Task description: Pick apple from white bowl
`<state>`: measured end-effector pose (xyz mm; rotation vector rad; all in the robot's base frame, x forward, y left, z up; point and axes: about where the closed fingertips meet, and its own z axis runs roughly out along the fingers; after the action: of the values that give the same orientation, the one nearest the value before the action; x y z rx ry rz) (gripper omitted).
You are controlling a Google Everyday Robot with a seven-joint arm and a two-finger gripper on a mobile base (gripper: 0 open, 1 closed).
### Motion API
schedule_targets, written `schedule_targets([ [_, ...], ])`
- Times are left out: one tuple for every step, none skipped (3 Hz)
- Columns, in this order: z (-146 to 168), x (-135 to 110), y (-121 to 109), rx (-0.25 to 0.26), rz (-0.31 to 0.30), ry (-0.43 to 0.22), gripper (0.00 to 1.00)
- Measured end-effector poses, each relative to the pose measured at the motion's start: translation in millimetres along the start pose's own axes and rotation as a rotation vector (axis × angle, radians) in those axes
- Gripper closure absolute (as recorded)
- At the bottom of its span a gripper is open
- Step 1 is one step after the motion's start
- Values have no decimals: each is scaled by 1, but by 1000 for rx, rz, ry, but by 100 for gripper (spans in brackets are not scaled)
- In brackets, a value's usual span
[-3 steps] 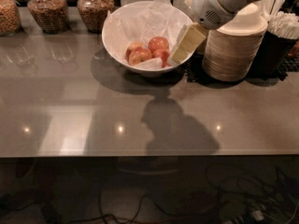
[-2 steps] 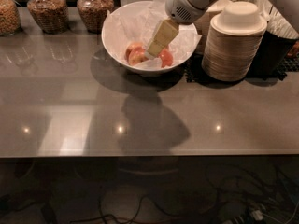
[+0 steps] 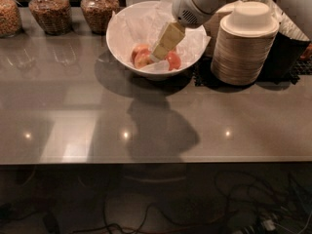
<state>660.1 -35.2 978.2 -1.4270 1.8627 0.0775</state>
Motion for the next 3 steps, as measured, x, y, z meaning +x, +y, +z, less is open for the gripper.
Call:
schedule_targets([
  [13, -5, -5, 16, 1, -36, 19],
  [26, -5, -6, 8, 20, -51, 25],
  [37, -3, -2, -22, 38, -56, 30],
])
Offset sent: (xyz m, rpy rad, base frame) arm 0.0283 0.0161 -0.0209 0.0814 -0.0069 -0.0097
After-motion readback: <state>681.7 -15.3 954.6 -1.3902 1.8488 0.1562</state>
